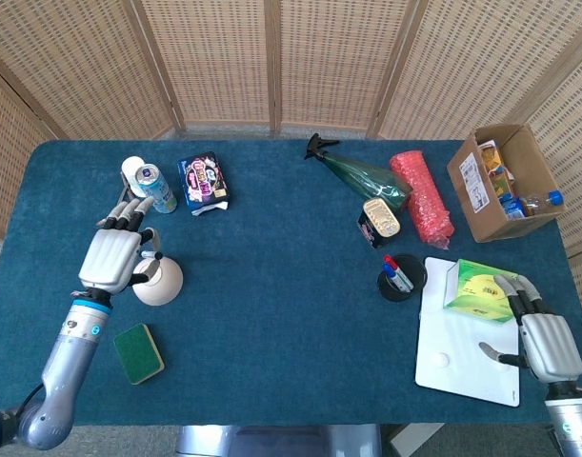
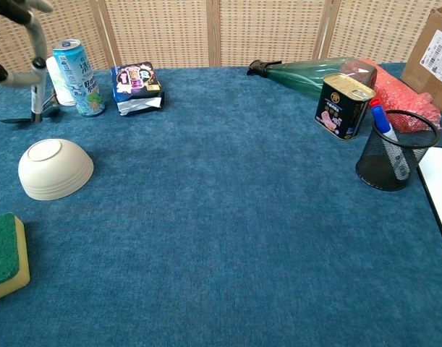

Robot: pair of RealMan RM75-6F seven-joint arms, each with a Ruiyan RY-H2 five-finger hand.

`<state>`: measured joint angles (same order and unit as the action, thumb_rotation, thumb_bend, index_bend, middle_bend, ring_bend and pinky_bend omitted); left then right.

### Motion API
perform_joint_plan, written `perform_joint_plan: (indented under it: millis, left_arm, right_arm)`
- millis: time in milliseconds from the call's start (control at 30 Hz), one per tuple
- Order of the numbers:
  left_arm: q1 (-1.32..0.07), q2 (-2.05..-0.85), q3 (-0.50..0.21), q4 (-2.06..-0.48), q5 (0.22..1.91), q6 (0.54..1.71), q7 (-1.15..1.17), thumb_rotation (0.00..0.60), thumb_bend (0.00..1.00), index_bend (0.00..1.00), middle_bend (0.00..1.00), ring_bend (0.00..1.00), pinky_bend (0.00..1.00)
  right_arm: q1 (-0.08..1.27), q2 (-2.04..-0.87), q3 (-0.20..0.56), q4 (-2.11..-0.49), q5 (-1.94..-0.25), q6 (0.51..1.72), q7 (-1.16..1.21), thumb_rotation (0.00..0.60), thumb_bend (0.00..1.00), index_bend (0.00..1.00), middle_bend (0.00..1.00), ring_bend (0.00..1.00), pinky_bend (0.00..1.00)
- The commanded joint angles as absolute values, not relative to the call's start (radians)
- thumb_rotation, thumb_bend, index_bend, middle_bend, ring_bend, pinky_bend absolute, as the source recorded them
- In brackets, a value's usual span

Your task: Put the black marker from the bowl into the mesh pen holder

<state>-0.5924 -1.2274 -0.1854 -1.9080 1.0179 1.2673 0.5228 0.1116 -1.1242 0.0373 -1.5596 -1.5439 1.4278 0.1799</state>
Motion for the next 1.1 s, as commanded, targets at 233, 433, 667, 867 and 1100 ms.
perform_joint_plan:
  millis: [233, 433, 667, 867, 1100]
  left_arm:
    - [-0.573, -1.145, -0.204, -1.976, 1.051, 1.26, 0.454, 0.6, 0.39, 0.54, 0.0, 0.0, 0.09]
    - [-0.558, -1.08, -0.221, -2.045, 1.084, 1.278, 0.427, 0.6, 0.39, 0.55, 0.0, 0.0, 0.09]
    - [-0.556, -1.06, -0.22, -2.078, 1.1, 1.277, 0.423, 0.6, 0.39, 0.55, 0.0, 0.0, 0.09]
    - [-0.554, -1.055, -0.222, -2.088, 1.104, 1.282, 0.418, 0.6, 0.39, 0.54, 0.0, 0.0, 0.09]
    - [-0.553, -1.053, -0.222, -2.082, 1.105, 1.276, 0.403, 0.6, 0.39, 0.54, 0.0, 0.0, 0.09]
  right_arm:
    - [0.174, -1.158, 0.029, -1.477, -1.541, 1.305, 0.484, 0.6, 0.0, 0.0, 0.0, 0.0, 0.31]
    - [0.281, -1.187, 0.057, -1.426, -1.514, 1.149, 0.585, 0.6, 0.0, 0.0, 0.0, 0.0, 0.3]
    - [0.353, -1.216, 0.108, -1.499, -1.459, 1.089, 0.43, 0.6, 0.0, 0.0, 0.0, 0.0, 0.22]
    - [0.398, -1.225, 0.151, -1.569, -1.41, 1.075, 0.276, 0.6, 0.0, 0.0, 0.0, 0.0, 0.19]
    - [0.457, -1.277, 0.177, -1.567, -1.331, 1.015, 0.15, 0.6, 0.0, 0.0, 0.0, 0.0, 0.19]
